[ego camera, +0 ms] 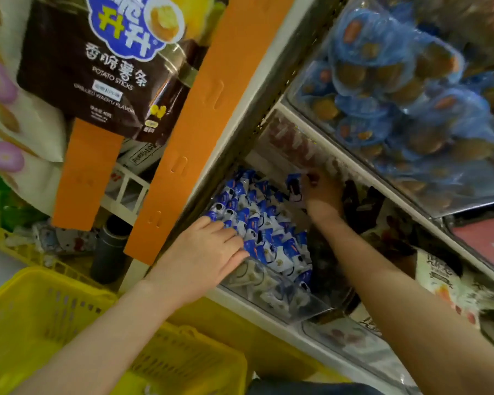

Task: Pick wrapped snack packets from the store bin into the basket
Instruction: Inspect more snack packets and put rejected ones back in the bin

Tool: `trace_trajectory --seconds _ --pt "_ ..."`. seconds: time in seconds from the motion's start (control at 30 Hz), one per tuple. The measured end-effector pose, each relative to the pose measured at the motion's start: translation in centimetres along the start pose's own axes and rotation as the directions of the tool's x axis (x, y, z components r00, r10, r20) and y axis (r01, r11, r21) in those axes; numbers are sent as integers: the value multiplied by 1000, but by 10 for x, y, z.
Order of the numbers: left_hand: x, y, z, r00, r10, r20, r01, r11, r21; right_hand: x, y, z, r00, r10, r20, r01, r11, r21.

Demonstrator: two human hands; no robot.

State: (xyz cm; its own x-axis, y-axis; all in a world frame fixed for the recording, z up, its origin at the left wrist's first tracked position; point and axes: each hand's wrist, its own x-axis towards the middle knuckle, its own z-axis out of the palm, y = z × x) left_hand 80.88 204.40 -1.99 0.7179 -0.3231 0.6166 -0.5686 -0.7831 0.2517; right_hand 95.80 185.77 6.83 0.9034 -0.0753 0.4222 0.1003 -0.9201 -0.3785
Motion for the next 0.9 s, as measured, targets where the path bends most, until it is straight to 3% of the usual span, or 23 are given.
trace_trajectory --seconds 0.1,0.2,0.3,0.37,0.43,0.53,0.67,0.73,0.83,0.9 --pt "-2 15 -8 982 -184 44 188 975 -118 -36 -19 -23 986 -159 -48 166 968 189" --pt "-8 33 -16 911 -410 39 393 838 -378 -83 -30 -43 980 -196 -26 187 877 444" --pt "-9 55 -28 797 -599 73 476 549 -687 -128 -33 -55 963 -216 161 66 767 638" --pt "-10 65 -30 727 -672 141 472 341 -813 -153 -33 -57 907 -261 332 -75 674 735" --pt "-16 71 -30 664 -731 156 457 233 -858 -173 -30 -54 824 -280 493 -276 561 780" --pt "-37 77 -27 627 -771 110 511 301 -805 -193 -26 -42 722 -304 621 -430 505 748" --pt "-59 80 -20 594 -791 150 621 332 -710 -212 -19 -22 712 -312 630 -401 556 728" --pt "-66 78 -16 566 -809 156 651 322 -687 -217 -18 -14 748 -323 580 -309 604 734" --pt "-68 76 -13 527 -836 152 665 294 -686 -216 -16 -9 808 -381 449 -28 737 676" --pt "-67 74 -14 507 -846 164 663 261 -702 -215 -15 -9 818 -441 369 134 771 623"
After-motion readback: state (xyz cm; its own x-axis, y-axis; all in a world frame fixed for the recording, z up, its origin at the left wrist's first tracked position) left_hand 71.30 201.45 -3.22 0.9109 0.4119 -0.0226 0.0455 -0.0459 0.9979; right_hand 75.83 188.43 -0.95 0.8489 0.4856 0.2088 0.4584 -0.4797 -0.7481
